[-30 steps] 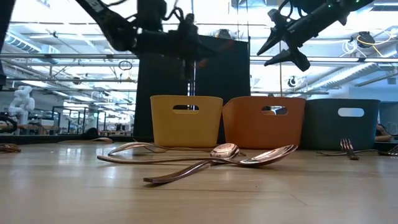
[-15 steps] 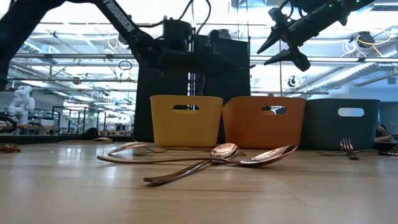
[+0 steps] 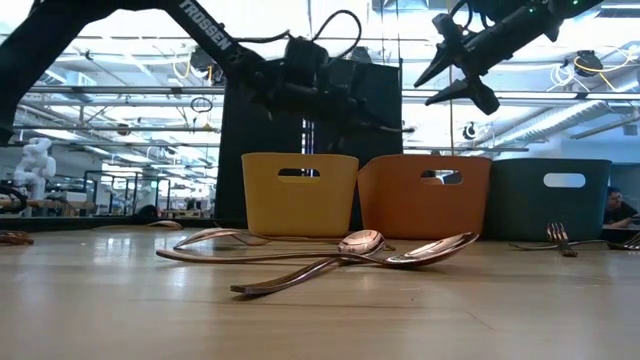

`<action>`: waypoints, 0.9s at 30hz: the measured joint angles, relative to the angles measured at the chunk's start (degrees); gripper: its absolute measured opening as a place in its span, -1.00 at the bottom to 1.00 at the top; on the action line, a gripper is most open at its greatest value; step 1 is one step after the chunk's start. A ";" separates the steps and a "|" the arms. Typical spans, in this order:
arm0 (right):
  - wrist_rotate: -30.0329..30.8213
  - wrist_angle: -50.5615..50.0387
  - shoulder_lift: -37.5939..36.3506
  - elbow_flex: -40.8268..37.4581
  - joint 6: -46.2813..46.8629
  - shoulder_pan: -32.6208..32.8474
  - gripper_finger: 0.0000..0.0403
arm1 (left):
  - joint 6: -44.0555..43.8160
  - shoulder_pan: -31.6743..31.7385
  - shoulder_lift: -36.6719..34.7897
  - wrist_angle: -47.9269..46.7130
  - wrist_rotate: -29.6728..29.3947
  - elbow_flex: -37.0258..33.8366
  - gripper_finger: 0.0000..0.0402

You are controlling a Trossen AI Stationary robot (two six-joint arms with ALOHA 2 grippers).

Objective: Sort silverware
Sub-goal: Put the copper fork into the orange bin

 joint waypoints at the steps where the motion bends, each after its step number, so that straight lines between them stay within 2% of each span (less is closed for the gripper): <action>1: -0.04 -0.02 -0.07 0.00 0.08 -0.08 -0.16 | 0.00 0.00 0.01 -1.52 -0.02 0.22 -1.00; 9: 0.05 0.98 -0.09 0.00 -0.27 -0.25 -0.16 | 2.83 0.22 0.02 -8.99 -0.41 0.53 -1.00; 22: -1.28 2.91 -0.11 0.00 -1.16 -0.23 -0.16 | 2.36 -1.00 3.34 -9.10 -1.12 2.06 -1.00; 27: -1.91 2.75 -0.11 0.00 -1.35 -0.21 -0.16 | -4.65 -1.00 3.45 -9.28 -1.10 2.06 -0.94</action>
